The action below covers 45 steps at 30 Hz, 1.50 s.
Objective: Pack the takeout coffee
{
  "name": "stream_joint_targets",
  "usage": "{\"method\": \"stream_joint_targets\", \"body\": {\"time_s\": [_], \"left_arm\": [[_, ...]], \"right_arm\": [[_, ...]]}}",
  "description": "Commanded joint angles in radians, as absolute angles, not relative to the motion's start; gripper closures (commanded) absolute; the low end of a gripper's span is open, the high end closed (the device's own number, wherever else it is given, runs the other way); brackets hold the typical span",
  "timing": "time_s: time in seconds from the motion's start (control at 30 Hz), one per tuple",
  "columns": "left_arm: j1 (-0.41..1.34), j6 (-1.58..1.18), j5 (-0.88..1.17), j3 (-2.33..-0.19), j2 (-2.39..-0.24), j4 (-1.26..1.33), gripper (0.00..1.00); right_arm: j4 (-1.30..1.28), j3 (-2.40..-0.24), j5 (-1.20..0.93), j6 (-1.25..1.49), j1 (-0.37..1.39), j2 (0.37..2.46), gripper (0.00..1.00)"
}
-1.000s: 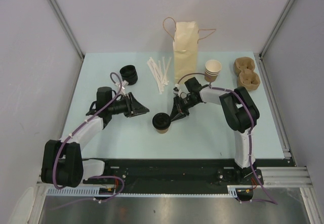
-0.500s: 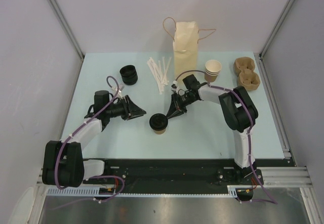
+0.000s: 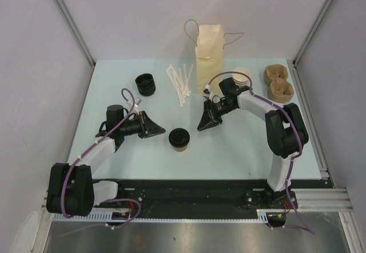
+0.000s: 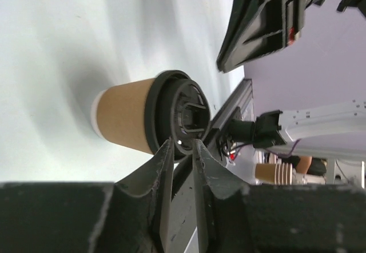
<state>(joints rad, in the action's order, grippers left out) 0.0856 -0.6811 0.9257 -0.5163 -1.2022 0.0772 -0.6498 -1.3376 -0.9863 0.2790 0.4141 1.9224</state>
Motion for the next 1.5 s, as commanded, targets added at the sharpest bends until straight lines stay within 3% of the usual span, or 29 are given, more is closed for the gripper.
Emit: {"method": "stream_joint_targets", "body": {"time_s": [0.0,0.33,0.6,1.23,1.47], "left_arm": [[0.135,-0.663,1.011,-0.517,-1.164,0.123,0.78],[0.258,-0.696,1.025,-0.544,-1.244,0.199,0.89],[0.284,-0.735,1.034,-0.561,-1.37,0.278,0.98],[0.255,-0.592,0.917,-0.578,-1.542,0.106,1.0],[0.256,-0.577,0.867,-0.577,-1.588,0.08,1.0]], "right_arm": [[-0.672,-1.333,-1.068,0.284,0.432,1.813,0.85],[-0.47,-1.333,-1.138,0.474,0.577,1.844,0.86],[-0.238,-1.333,-1.157,0.673,0.575,1.93,0.87],[-0.388,-1.333,-1.06,0.52,0.545,2.161,1.0],[-0.4,-1.333,-1.034,0.511,0.538,2.223,1.0]]}}
